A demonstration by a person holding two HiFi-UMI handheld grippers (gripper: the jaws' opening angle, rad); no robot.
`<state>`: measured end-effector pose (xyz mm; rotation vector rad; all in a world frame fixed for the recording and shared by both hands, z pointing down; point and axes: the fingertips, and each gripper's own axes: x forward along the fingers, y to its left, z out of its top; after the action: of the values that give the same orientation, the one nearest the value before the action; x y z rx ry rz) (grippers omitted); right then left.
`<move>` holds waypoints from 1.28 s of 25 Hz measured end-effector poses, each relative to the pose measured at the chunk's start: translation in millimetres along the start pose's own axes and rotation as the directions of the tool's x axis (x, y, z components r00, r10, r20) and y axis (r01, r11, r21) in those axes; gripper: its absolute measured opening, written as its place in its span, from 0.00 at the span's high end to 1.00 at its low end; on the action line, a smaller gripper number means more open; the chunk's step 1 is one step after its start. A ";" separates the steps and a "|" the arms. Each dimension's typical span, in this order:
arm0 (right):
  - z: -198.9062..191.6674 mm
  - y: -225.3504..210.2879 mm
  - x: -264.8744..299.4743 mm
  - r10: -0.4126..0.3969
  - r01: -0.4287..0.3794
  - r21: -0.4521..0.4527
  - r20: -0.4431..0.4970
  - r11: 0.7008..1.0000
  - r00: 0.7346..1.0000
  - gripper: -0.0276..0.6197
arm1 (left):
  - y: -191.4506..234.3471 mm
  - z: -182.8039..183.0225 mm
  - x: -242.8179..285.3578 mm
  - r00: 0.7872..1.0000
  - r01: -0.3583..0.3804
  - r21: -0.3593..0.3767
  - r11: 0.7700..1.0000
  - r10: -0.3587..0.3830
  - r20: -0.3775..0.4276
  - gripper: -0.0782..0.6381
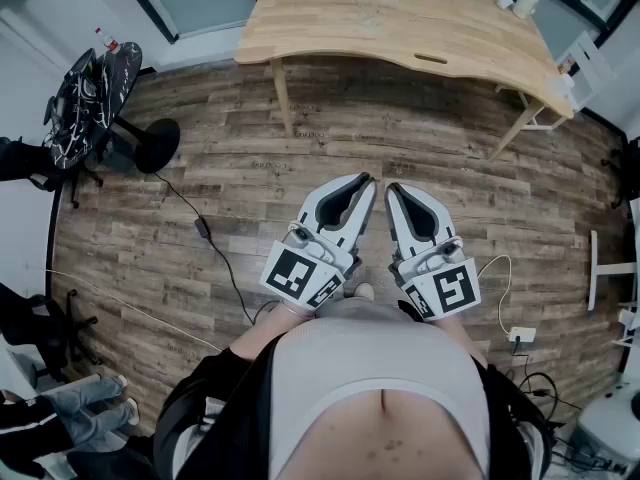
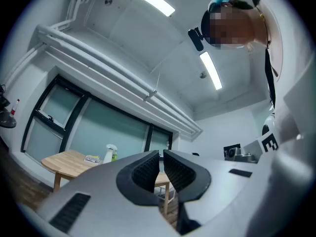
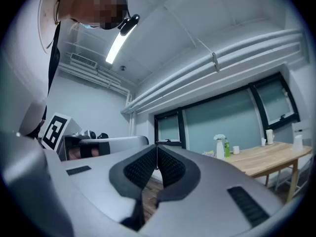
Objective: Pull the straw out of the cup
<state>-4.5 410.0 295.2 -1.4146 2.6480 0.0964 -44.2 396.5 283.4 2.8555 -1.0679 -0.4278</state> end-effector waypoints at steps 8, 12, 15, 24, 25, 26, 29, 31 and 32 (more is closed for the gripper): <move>3.6 4.1 0.2 -0.002 0.002 -0.007 0.026 1.000 1.000 0.91 | 2.4 5.2 -5.5 1.000 -0.008 0.005 1.000 0.008 0.015 0.85; 3.3 7.2 3.3 0.006 -0.006 0.002 0.023 1.000 1.000 0.91 | 5.2 4.4 -8.1 1.000 -0.012 0.002 1.000 0.012 0.017 0.85; 1.8 11.3 6.1 0.010 -0.011 0.024 0.017 1.000 1.000 0.91 | 6.9 4.6 -11.2 1.000 -0.011 -0.002 1.000 0.011 0.015 0.85; 1.7 20.9 19.9 -0.012 0.010 0.051 0.032 0.999 0.999 0.91 | 22.8 8.4 -22.6 1.000 -0.005 -0.027 1.000 0.005 0.020 0.85; 0.2 23.3 20.6 -0.015 0.013 0.053 0.034 0.999 0.999 0.91 | 24.8 8.4 -25.3 1.000 -0.003 -0.028 1.000 0.004 0.022 0.85; -1.5 25.8 21.1 -0.020 0.018 0.053 0.038 0.998 0.999 0.91 | 26.9 8.3 -28.3 1.000 -0.001 -0.027 1.000 0.002 0.024 0.85; -6.5 32.9 23.8 -0.041 0.038 0.061 0.049 0.997 0.998 0.91 | 34.4 7.3 -36.1 1.000 0.003 -0.023 1.000 -0.003 0.022 0.85; -9.0 37.6 25.6 -0.052 0.048 0.082 0.048 0.995 0.997 0.91 | 37.3 7.0 -40.4 1.000 0.007 -0.027 1.000 -0.007 0.017 0.85; -9.7 39.7 25.8 -0.056 0.052 0.083 0.049 0.995 0.997 0.91 | 37.6 7.4 -42.6 1.000 0.011 -0.026 1.000 -0.011 0.015 0.85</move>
<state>-52.5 409.6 300.6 -1.4361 2.5400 0.0181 -100.8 396.0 292.1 2.8414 -1.0413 -0.4615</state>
